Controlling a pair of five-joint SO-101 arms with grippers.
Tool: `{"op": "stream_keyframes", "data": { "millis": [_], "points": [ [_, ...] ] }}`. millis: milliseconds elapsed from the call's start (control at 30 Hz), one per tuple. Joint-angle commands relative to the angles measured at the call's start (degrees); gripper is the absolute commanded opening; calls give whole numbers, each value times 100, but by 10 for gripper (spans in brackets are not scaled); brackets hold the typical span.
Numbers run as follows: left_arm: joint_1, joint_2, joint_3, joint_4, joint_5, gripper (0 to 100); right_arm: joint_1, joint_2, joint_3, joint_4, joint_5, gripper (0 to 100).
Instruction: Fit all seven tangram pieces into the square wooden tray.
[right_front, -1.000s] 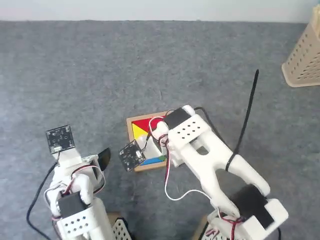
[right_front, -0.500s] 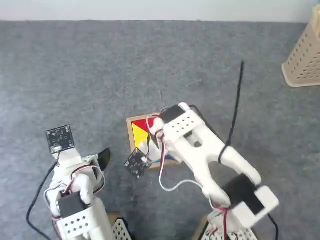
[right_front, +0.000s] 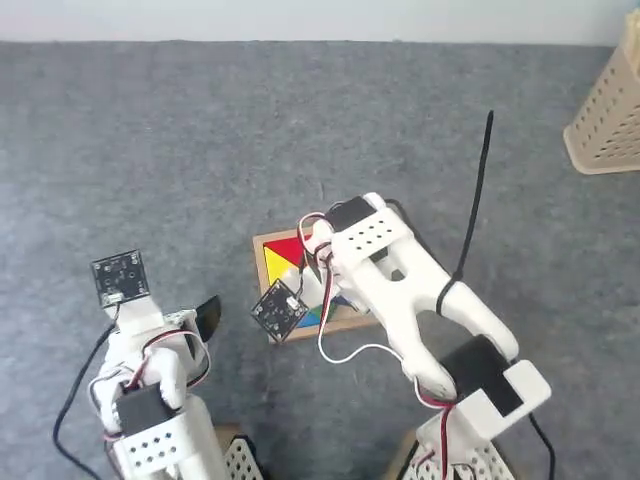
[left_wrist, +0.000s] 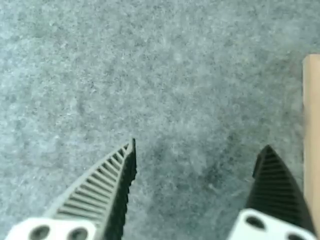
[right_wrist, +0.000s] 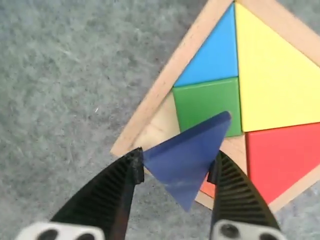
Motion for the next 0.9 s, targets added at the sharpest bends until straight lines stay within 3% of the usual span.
{"op": "stream_keyframes", "data": {
  "millis": [0, 133, 300, 533, 667, 867],
  "points": [
    [-26, -79, -75, 35, -9, 354, -84, -84, -70, 75, 53, 195],
    [-26, -79, -75, 35, -9, 354, -145, -75, -88, 312, 53, 203],
    [-26, -79, -75, 35, -9, 354, -189, -92, -105, 426, 44, 286],
    [-26, -79, -75, 35, -9, 354, -163, -92, -185, 374, -70, 292],
    [-26, -79, -75, 35, -9, 354, -4, -92, -668, 356, -1345, 199],
    [-26, -79, -75, 35, -9, 354, 75, -92, -1767, 585, -4035, 3]
  ]
}}
